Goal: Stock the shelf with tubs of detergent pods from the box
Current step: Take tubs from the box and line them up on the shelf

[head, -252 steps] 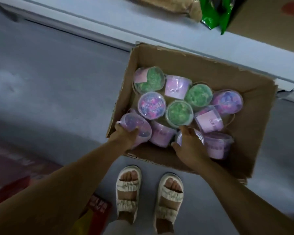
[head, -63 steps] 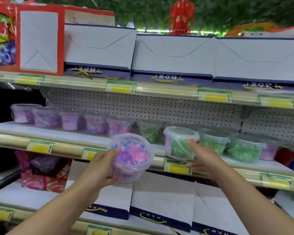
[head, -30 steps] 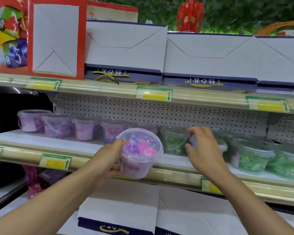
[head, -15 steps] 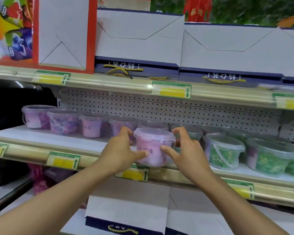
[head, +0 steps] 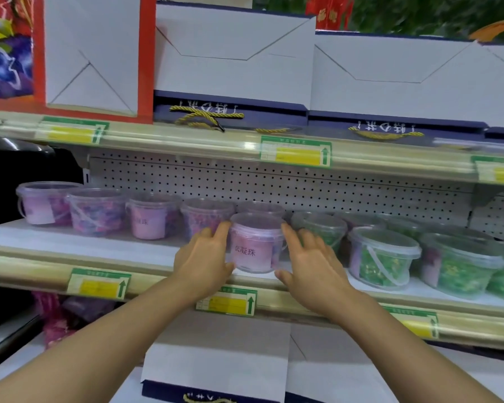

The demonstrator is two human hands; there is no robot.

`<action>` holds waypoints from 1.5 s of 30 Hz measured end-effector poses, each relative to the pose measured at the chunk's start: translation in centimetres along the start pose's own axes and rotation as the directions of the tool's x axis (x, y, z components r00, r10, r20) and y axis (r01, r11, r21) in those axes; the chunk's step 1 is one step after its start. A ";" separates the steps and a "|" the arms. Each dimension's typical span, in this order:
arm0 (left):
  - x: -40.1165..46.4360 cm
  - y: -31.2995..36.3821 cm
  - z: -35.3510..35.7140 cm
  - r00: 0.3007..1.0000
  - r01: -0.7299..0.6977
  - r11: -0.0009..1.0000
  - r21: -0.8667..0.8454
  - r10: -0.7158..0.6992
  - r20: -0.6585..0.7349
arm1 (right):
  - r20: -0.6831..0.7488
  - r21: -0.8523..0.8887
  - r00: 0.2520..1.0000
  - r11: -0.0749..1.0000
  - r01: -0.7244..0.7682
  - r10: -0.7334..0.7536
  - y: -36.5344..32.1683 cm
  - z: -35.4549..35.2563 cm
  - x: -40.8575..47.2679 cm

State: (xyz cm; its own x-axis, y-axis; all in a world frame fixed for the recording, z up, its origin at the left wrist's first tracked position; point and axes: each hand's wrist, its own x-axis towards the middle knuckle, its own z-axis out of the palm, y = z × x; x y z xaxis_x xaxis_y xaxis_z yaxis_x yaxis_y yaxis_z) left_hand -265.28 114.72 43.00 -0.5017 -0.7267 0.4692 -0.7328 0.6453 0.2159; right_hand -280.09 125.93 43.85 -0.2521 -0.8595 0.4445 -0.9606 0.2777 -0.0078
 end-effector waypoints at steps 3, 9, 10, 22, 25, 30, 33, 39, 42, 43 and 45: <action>-0.9 0.1 -0.4 1.000 -0.006 0.998 0.069 0.006 -0.002 | -0.049 -0.004 0.997 0.998 0.066 -0.066 -0.2 -0.9 -1.5; -5.1 2.4 -1.6 0.994 -0.076 0.995 0.069 0.081 -0.068 | -0.131 0.004 0.968 0.976 0.217 -0.215 1.0 -0.7 -6.0; -6.2 2.9 -1.6 0.994 -0.082 0.994 0.067 0.086 -0.067 | -0.134 0.016 0.963 0.971 0.238 -0.234 1.3 -0.3 -6.9; -22.7 8.4 7.9 0.904 0.109 0.994 0.029 -0.112 0.413 | 0.343 0.242 0.870 0.928 0.283 -0.355 5.5 9.9 -20.0; -27.0 8.5 11.2 0.819 0.161 0.987 0.011 -0.140 0.556 | 0.454 0.281 0.820 0.929 0.239 -0.348 6.8 13.2 -23.4; -32.6 8.0 16.2 0.710 0.256 0.967 0.009 -0.195 0.677 | 0.599 0.268 0.756 0.956 0.122 -0.264 8.4 17.9 -29.2; -35.2 7.8 19.1 0.648 0.302 0.953 -0.008 -0.199 0.735 | 0.659 0.256 0.721 0.965 0.053 -0.214 9.3 20.4 -32.6; -41.1 7.7 25.2 0.502 0.345 0.936 -0.065 -0.125 0.856 | 0.810 0.147 0.585 0.982 -0.119 -0.050 11.1 25.0 -41.0; -44.0 7.7 27.7 0.442 0.328 0.944 -0.042 -0.114 0.890 | 0.836 0.105 0.548 0.976 -0.190 0.017 12.1 26.7 -44.5; -45.2 7.6 28.7 0.413 0.341 0.940 -0.030 -0.121 0.903 | 0.848 0.102 0.528 0.969 -0.224 0.033 12.5 27.5 -45.7; -47.5 7.4 30.7 0.360 0.376 0.927 -0.003 -0.143 0.922 | 0.881 0.096 0.470 0.951 -0.293 0.056 13.2 29.1 -48.1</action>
State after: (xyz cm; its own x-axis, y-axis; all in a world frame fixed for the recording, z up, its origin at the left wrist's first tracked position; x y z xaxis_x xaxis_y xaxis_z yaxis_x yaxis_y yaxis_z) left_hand -260.97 146.81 -3.95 -0.4997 -0.5709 -0.6515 -0.8662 0.3254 0.3792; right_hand -283.99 158.46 -3.67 -0.2747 -0.7662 -0.5809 -0.8513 0.4746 -0.2235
